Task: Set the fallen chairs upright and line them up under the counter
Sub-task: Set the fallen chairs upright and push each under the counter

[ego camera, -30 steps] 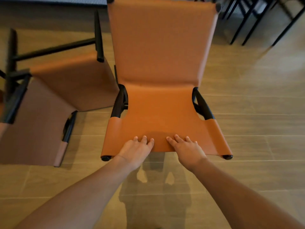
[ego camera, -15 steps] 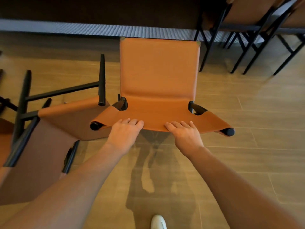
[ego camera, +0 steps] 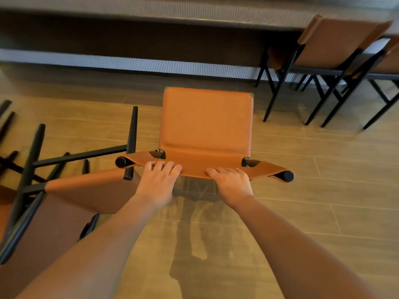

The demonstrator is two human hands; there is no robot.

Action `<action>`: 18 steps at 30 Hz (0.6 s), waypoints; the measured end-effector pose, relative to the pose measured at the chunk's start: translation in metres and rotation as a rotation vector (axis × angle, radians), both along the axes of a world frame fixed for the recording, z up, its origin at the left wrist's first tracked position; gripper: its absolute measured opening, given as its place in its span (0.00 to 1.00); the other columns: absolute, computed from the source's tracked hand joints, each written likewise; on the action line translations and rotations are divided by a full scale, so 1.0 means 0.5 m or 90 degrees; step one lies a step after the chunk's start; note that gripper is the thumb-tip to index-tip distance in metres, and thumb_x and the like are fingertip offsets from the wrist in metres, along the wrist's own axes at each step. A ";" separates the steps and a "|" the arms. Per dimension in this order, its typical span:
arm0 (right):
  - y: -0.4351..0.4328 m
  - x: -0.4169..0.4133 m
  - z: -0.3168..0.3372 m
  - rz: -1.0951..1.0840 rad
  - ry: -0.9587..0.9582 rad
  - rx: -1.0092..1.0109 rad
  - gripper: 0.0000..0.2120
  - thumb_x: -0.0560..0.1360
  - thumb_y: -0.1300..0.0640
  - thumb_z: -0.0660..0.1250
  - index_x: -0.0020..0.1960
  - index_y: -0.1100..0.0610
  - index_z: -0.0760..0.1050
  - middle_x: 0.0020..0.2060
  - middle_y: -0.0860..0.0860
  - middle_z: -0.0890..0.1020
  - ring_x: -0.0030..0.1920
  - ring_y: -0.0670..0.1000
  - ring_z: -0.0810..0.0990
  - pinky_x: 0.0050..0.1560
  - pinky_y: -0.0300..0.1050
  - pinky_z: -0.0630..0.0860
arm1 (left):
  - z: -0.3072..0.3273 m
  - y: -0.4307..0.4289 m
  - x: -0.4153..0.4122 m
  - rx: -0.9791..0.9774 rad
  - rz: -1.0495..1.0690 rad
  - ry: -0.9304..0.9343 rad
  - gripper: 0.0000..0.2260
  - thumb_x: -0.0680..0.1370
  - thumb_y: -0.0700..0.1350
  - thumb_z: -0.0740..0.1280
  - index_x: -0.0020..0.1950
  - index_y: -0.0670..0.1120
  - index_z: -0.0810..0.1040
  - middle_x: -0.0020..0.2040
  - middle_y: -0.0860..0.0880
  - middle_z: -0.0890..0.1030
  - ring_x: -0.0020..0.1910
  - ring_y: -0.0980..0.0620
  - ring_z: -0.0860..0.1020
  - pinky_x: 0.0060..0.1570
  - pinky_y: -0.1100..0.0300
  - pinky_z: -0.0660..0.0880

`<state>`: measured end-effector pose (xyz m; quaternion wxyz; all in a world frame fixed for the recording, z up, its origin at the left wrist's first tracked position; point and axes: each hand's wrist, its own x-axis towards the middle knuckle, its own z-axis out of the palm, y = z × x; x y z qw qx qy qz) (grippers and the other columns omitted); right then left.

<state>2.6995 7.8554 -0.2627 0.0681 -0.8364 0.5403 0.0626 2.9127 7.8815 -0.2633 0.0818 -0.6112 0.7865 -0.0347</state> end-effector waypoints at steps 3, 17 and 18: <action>-0.054 0.003 0.015 -0.007 -0.002 0.003 0.24 0.77 0.62 0.59 0.70 0.45 0.62 0.58 0.48 0.78 0.59 0.56 0.77 0.57 0.49 0.70 | 0.010 -0.051 -0.003 0.004 -0.001 -0.023 0.28 0.72 0.46 0.65 0.71 0.50 0.62 0.66 0.48 0.69 0.64 0.44 0.69 0.59 0.49 0.62; -0.291 0.016 0.061 -0.064 0.023 0.053 0.26 0.78 0.59 0.57 0.71 0.38 0.62 0.59 0.46 0.79 0.56 0.54 0.79 0.45 0.46 0.71 | 0.067 -0.286 0.006 0.051 -0.035 -0.025 0.26 0.73 0.47 0.66 0.69 0.48 0.60 0.62 0.46 0.67 0.61 0.42 0.68 0.60 0.47 0.63; -0.301 0.016 0.062 -0.063 0.024 0.053 0.26 0.78 0.59 0.57 0.71 0.38 0.62 0.59 0.46 0.79 0.56 0.53 0.78 0.46 0.46 0.71 | 0.070 -0.295 0.006 0.053 -0.035 -0.024 0.26 0.74 0.47 0.66 0.69 0.48 0.60 0.62 0.46 0.67 0.61 0.42 0.68 0.60 0.47 0.63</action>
